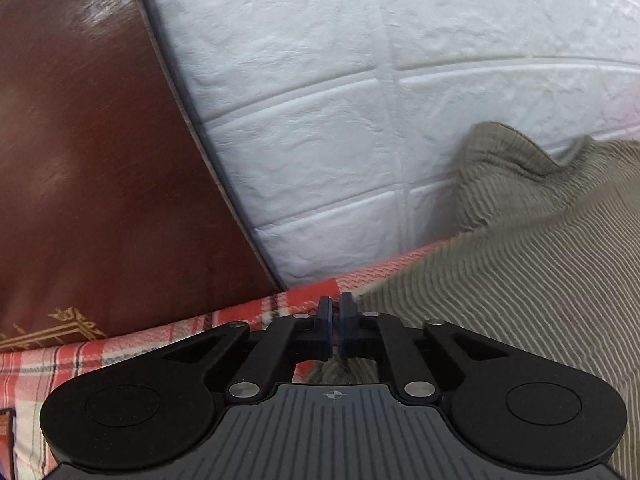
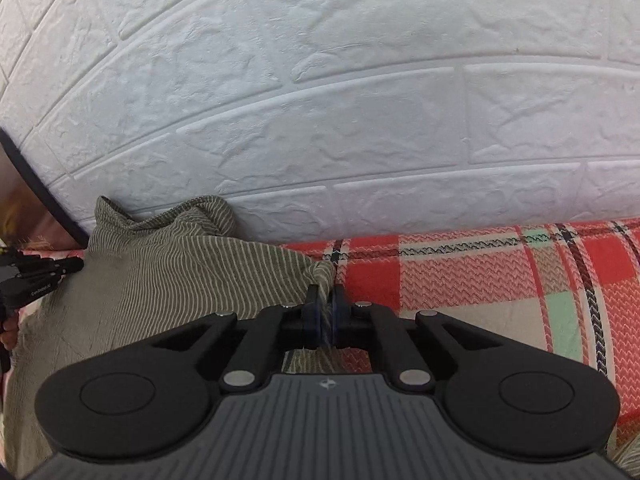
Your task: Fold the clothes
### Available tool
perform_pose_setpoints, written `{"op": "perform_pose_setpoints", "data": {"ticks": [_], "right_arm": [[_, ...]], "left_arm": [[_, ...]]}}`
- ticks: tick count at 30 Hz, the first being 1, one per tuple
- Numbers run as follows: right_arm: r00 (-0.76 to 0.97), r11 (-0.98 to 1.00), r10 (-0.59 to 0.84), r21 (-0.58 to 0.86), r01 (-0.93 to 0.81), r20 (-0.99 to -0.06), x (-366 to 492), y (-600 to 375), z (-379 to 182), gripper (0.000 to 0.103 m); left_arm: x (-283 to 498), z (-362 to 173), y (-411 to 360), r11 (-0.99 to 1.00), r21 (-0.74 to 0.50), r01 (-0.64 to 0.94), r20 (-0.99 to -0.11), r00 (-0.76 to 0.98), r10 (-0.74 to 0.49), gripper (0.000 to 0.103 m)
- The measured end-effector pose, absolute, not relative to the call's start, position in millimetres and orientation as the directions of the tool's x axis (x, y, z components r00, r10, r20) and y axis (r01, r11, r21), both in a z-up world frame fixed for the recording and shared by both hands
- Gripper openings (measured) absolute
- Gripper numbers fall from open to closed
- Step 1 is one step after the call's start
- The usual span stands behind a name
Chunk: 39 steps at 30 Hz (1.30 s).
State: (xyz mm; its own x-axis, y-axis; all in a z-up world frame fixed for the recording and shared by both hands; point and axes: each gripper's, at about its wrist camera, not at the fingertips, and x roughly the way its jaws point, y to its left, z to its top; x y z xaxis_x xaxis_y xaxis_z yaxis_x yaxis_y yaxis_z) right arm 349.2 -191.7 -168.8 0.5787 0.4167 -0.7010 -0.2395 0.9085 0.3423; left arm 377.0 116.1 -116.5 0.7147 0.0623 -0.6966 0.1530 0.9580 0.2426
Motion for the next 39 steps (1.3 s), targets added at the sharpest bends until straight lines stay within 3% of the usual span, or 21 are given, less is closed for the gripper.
{"op": "perform_pose_setpoints", "data": {"ticks": [1,2,3,5,6,9,12,15,26,32,39], "right_arm": [[0.58,0.909,0.414,0.349,-0.227,-0.702,349.1,-194.0,-168.6,0.008],[0.582,0.908,0.415,0.356,-0.219,-0.7,347.8,-196.8,-167.4,0.016],[0.583,0.907,0.416,0.364,-0.212,-0.697,346.1,-199.8,-166.0,0.029],[0.607,0.911,0.408,0.348,-0.222,-0.682,336.2,-207.1,-157.0,0.048],[0.617,0.91,0.412,0.338,-0.24,-0.671,330.1,-211.0,-151.2,0.051],[0.622,0.909,0.417,0.309,-0.281,-0.663,308.5,-225.9,-133.9,0.052],[0.625,0.92,0.39,0.252,-0.302,-0.676,284.2,-238.6,-118.3,0.055],[0.641,0.946,0.315,0.18,-0.269,-0.699,258.9,-254.8,-111.4,0.057],[0.679,0.981,0.066,0.173,0.091,-0.731,187.7,-366.8,-118.3,0.063],[0.675,0.965,0.033,0.199,0.171,-0.737,166.9,-412.3,-134.1,0.063],[0.665,0.95,0.045,0.237,0.201,-0.746,164.9,-443.8,-151.1,0.063]], "left_arm": [[378.7,-115.5,119.3,0.96,0.252,0.119,-0.692,0.716,0.093,0.039],[378.4,-113.7,123.9,0.963,0.254,0.096,-0.69,0.715,0.111,0.055],[376.5,-111.3,129.6,0.965,0.248,0.08,-0.689,0.715,0.118,0.058],[371.6,-105.6,140.4,0.969,0.241,0.052,-0.687,0.714,0.133,0.059],[367.5,-102.0,145.3,0.97,0.241,0.042,-0.687,0.713,0.14,0.059],[349.2,-88.1,155.4,0.974,0.224,0.04,-0.688,0.714,0.128,0.062],[322.2,-73.5,157.3,0.983,0.175,0.064,-0.689,0.721,0.076,0.071],[299.9,-66.2,140.6,0.984,0.131,0.122,-0.705,0.709,0.006,0.072],[224.2,-40.0,-23.1,0.871,0.01,0.492,-0.738,0.591,-0.326,0.077],[190.5,-34.1,-154.5,0.754,0.171,0.634,-0.666,0.638,-0.386,0.08],[182.9,-67.6,-262.3,0.653,0.268,0.709,-0.687,0.615,-0.386,0.075]]}}
